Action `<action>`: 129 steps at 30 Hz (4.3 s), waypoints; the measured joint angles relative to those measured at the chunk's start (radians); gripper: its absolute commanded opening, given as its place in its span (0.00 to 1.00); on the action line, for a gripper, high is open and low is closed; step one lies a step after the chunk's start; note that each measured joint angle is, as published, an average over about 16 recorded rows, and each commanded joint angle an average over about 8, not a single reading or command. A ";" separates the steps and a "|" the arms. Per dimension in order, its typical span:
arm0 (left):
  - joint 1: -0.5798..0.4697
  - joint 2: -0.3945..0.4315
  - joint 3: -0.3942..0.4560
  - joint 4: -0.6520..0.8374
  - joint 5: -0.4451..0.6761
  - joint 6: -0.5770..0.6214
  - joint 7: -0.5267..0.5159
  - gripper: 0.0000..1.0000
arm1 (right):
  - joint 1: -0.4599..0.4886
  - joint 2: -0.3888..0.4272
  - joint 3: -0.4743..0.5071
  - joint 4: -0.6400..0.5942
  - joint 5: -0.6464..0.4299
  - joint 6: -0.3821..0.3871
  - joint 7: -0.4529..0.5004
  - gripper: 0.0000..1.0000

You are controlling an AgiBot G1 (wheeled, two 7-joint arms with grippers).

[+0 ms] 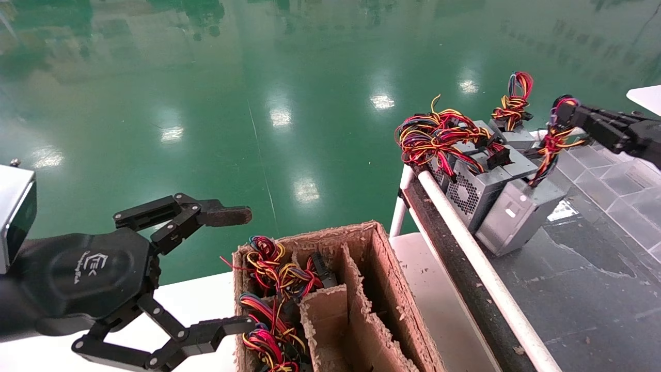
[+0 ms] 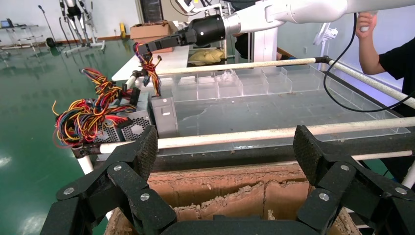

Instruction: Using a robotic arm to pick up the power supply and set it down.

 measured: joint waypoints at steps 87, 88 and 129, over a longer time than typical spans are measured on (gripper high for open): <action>0.000 0.000 0.001 0.000 -0.001 0.000 0.000 1.00 | 0.071 -0.172 -0.030 -0.053 -0.045 0.302 -0.042 1.00; 0.000 0.000 0.001 0.000 -0.001 0.000 0.000 1.00 | 0.070 -0.171 -0.030 -0.052 -0.045 0.300 -0.044 1.00; 0.000 0.000 0.001 0.001 -0.001 -0.001 0.001 1.00 | -0.125 -0.040 -0.006 0.343 0.093 0.101 0.034 1.00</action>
